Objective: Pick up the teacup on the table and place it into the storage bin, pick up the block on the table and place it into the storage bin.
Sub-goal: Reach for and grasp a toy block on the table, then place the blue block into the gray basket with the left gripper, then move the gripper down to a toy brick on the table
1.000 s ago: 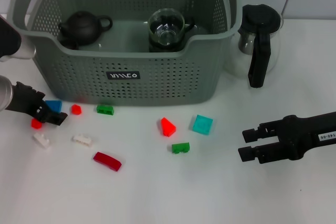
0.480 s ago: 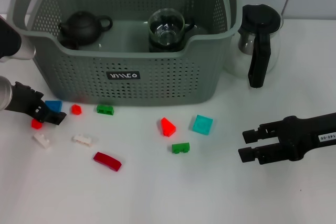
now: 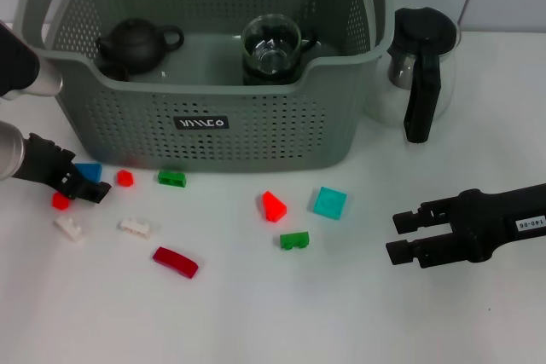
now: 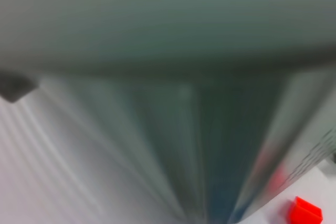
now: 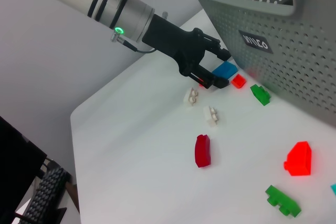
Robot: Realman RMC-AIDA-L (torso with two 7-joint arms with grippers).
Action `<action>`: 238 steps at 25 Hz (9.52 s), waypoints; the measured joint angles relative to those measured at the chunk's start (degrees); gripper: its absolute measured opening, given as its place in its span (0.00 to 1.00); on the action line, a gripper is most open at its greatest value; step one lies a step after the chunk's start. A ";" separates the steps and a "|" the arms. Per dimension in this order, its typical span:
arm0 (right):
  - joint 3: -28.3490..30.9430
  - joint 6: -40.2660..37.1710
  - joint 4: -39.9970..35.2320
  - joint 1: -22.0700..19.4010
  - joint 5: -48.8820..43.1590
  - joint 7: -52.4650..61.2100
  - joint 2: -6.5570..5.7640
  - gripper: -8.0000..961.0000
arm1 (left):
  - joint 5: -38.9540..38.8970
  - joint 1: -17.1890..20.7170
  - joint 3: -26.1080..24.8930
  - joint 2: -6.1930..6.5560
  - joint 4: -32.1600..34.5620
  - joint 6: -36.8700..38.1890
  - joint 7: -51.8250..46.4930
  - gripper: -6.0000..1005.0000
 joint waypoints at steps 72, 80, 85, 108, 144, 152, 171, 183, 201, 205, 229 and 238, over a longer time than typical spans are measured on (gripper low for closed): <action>-0.08 -0.04 0.79 1.33 0.20 0.58 0.23 0.74 | -27.74 -17.75 -3.55 5.77 7.43 17.89 -2.04 0.58; 0.31 0.31 0.64 1.57 0.44 0.61 0.27 0.74 | -15.32 -23.36 9.28 5.51 -9.37 -4.24 -8.69 0.58; 0.42 0.34 0.41 1.85 0.48 0.62 0.27 0.74 | -12.07 -24.97 9.60 5.20 -13.92 -9.92 -10.32 0.58; 0.42 0.61 0.74 1.62 0.30 0.10 0.30 0.74 | -34.48 -11.98 -22.91 7.80 8.63 30.60 -16.92 0.81; -0.08 1.41 0.62 2.82 0.14 0.57 0.23 0.74 | -8.48 2.11 -12.16 2.81 22.14 42.75 0.24 0.80; -0.08 1.39 0.71 2.81 0.15 0.60 0.27 0.74 | -0.59 3.95 -7.37 -1.44 25.16 34.67 -0.45 0.80; -0.21 1.40 0.78 2.30 -0.03 0.04 0.35 0.74 | 3.04 6.29 6.97 -1.31 20.20 23.53 -9.99 0.80; -0.73 1.40 1.32 2.19 -0.04 0.00 0.36 0.74 | 3.17 5.91 7.35 -1.02 16.87 20.23 -11.06 0.67; -0.79 1.40 1.32 2.11 -0.03 0.12 0.36 0.74 | 3.23 5.70 7.40 -0.04 15.59 18.56 -11.73 0.67; -0.79 1.62 1.32 2.11 -0.03 0.11 0.36 0.74 | 3.22 5.19 7.40 0.31 13.83 18.48 -11.75 0.67; -0.79 1.93 1.33 2.10 -0.03 0.19 0.36 0.74 | 3.22 3.87 6.52 0.75 11.87 18.23 -12.28 0.53; -0.79 1.93 1.41 2.11 -0.03 0.09 0.35 0.74 | 3.18 3.68 6.32 1.13 11.99 19.62 -13.16 0.41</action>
